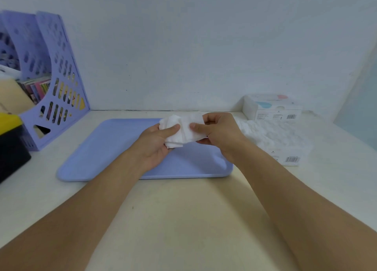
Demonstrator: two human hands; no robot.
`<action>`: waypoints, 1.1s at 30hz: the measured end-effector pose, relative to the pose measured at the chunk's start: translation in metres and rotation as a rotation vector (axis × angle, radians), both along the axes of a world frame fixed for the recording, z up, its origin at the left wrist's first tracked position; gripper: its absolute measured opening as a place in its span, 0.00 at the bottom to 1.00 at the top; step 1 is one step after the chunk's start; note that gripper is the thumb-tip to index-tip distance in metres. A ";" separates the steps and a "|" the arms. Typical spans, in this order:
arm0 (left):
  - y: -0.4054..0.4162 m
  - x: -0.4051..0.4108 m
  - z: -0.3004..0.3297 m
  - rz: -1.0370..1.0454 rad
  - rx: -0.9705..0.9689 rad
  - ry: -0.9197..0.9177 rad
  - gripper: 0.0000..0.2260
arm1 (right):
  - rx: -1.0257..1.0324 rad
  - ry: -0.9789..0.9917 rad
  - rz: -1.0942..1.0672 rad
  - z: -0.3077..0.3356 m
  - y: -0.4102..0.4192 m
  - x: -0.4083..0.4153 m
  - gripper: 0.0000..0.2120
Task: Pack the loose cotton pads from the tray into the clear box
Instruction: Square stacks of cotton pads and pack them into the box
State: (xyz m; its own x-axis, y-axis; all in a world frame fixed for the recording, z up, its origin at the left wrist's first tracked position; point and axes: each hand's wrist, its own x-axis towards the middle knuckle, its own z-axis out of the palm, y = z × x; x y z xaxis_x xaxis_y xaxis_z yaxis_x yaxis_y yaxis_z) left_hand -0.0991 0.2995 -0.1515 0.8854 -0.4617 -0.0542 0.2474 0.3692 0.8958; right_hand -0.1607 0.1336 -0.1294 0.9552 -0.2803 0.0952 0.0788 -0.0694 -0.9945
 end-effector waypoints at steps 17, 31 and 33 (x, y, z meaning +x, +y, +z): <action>0.008 -0.004 0.000 0.564 1.154 -0.745 0.26 | 0.344 0.057 0.109 0.019 -0.004 -0.009 0.09; -0.006 -0.036 0.027 0.029 0.089 -0.156 0.10 | -0.118 -0.241 -0.114 0.015 0.003 -0.010 0.07; -0.006 -0.038 0.027 0.020 0.060 -0.123 0.10 | -0.117 -0.264 -0.165 0.016 0.003 -0.011 0.04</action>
